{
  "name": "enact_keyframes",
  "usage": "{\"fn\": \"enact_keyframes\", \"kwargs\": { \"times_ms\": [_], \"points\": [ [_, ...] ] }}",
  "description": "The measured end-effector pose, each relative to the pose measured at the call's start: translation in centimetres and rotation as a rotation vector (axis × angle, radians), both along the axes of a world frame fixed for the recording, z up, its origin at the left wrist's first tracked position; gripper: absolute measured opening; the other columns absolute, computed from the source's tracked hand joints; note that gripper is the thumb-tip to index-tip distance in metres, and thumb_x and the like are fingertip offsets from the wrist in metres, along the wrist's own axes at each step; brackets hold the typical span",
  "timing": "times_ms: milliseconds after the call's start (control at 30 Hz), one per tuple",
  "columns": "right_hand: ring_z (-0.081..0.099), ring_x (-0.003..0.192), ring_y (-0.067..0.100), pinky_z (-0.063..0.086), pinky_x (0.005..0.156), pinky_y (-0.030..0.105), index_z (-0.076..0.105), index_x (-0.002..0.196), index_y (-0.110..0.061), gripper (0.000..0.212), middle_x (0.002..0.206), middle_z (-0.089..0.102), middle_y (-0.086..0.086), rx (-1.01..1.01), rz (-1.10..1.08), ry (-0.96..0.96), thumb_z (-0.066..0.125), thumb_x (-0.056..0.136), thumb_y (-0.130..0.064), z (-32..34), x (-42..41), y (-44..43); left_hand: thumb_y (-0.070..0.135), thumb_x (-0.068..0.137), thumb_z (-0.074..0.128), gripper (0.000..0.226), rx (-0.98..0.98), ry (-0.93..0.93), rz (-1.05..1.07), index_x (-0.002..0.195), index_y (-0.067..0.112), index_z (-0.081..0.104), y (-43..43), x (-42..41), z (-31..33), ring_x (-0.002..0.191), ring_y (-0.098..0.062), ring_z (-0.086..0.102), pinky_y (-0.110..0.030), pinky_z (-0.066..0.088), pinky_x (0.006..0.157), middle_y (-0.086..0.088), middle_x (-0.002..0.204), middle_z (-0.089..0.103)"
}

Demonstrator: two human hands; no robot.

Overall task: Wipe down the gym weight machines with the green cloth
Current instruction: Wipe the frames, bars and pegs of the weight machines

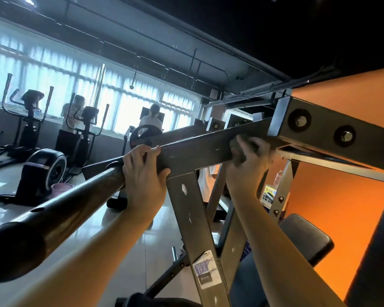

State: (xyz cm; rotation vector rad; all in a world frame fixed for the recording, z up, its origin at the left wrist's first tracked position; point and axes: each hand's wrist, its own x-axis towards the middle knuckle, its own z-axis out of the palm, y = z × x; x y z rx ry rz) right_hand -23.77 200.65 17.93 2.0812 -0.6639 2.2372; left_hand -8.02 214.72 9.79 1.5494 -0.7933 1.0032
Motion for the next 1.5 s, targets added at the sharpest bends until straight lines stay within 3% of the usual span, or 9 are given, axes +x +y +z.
{"fn": "enact_keyframes", "kwargs": {
  "times_ms": [67, 233, 467, 633, 800, 1000, 1133, 1333, 1500],
  "points": [
    [0.037, 0.117, 0.015, 0.044, 0.099, 0.056, 0.073, 0.119, -0.024, 0.052, 0.120, 0.042, -0.013, 0.016, 0.008, -0.001, 0.069, 0.077, 0.007, -0.7, 1.7, 1.6, 0.020, 0.080, 0.083, 0.054, 0.002, -0.001, 0.012, 0.129, 0.012, 0.061, -0.2, -0.1, -0.1, 0.120, -0.039, 0.047, -0.050, 0.036, 0.104, -0.016, 0.128, 0.054],
    [0.054, 0.088, 0.027, 0.046, 0.068, 0.045, 0.079, 0.098, -0.016, 0.027, 0.096, 0.061, 0.007, -0.355, 0.095, 0.342, 0.073, 0.077, -0.001, -3.4, 5.1, 4.7, 0.021, 0.082, 0.083, 0.054, -0.005, 0.006, -0.011, 0.130, 0.012, 0.060, 0.0, 0.0, -0.2, 0.119, -0.039, 0.045, -0.050, 0.036, 0.104, -0.016, 0.129, 0.054],
    [0.040, 0.111, 0.009, 0.047, 0.100, 0.050, 0.075, 0.113, -0.016, 0.035, 0.114, 0.041, -0.015, -0.033, -0.021, 0.028, 0.076, 0.082, 0.000, 0.5, 0.0, 0.4, 0.025, 0.081, 0.084, 0.056, 0.039, 0.038, 0.023, 0.130, 0.013, 0.060, -0.1, 0.0, 0.0, 0.122, -0.040, 0.046, -0.050, 0.038, 0.106, -0.017, 0.131, 0.055],
    [0.056, 0.089, 0.028, 0.050, 0.072, 0.046, 0.077, 0.090, -0.011, 0.025, 0.093, 0.063, 0.008, -0.300, 0.075, 0.291, 0.075, 0.072, 0.005, -2.7, 7.7, 6.8, 0.014, 0.077, 0.083, 0.055, -0.008, -0.009, 0.007, 0.127, 0.009, 0.061, -0.1, 0.3, -0.2, 0.116, -0.037, 0.049, -0.046, 0.040, 0.102, -0.015, 0.127, 0.056],
    [0.060, 0.086, 0.028, 0.047, 0.071, 0.047, 0.079, 0.097, -0.015, 0.026, 0.095, 0.066, 0.004, -0.552, 0.114, 0.410, 0.079, 0.077, 0.002, -0.7, 5.2, 3.4, 0.018, 0.078, 0.086, 0.060, 0.025, 0.058, 0.008, 0.130, 0.012, 0.058, 0.2, -0.1, -0.3, 0.122, -0.033, 0.044, -0.043, 0.037, 0.108, -0.013, 0.131, 0.054],
    [0.052, 0.099, 0.023, 0.049, 0.085, 0.048, 0.078, 0.104, -0.011, 0.025, 0.103, 0.063, 0.004, -0.294, 0.052, 0.049, 0.075, 0.083, 0.001, -0.3, 2.8, 1.7, 0.019, 0.081, 0.084, 0.058, 0.049, 0.080, -0.005, 0.132, 0.012, 0.057, 0.7, -0.8, 0.0, 0.123, -0.033, 0.045, -0.046, 0.040, 0.109, -0.014, 0.132, 0.054],
    [0.056, 0.087, 0.027, 0.050, 0.070, 0.043, 0.077, 0.085, -0.015, 0.020, 0.090, 0.065, 0.004, -0.378, 0.133, 0.376, 0.079, 0.072, -0.001, -3.7, 7.7, 6.5, 0.009, 0.087, 0.068, 0.049, 0.040, 0.037, -0.030, 0.135, 0.010, 0.055, 1.0, -0.9, -0.7, 0.122, -0.032, 0.049, -0.041, 0.038, 0.110, -0.012, 0.133, 0.053],
    [0.057, 0.105, 0.013, 0.053, 0.095, 0.039, 0.078, 0.111, -0.019, 0.021, 0.109, 0.069, -0.006, -0.165, 0.473, 0.557, 0.076, 0.091, -0.013, -4.3, 3.9, 7.2, 0.017, 0.104, 0.054, 0.019, -0.103, 0.367, -0.445, 0.118, 0.009, 0.062, 3.7, -4.8, -2.2, 0.100, -0.011, 0.062, -0.014, 0.050, 0.087, -0.008, 0.115, 0.064],
    [0.059, 0.119, 0.012, 0.055, 0.099, 0.041, 0.071, 0.126, -0.021, 0.034, 0.123, 0.061, -0.021, -0.056, 0.740, 0.612, 0.059, 0.098, -0.007, -6.6, -0.1, 7.6, 0.025, 0.105, 0.055, 0.027, -0.243, 0.622, -0.823, 0.123, 0.006, 0.061, 5.0, -9.2, -1.9, 0.098, -0.025, 0.073, -0.041, 0.063, 0.081, -0.006, 0.107, 0.071]
  ]
}}
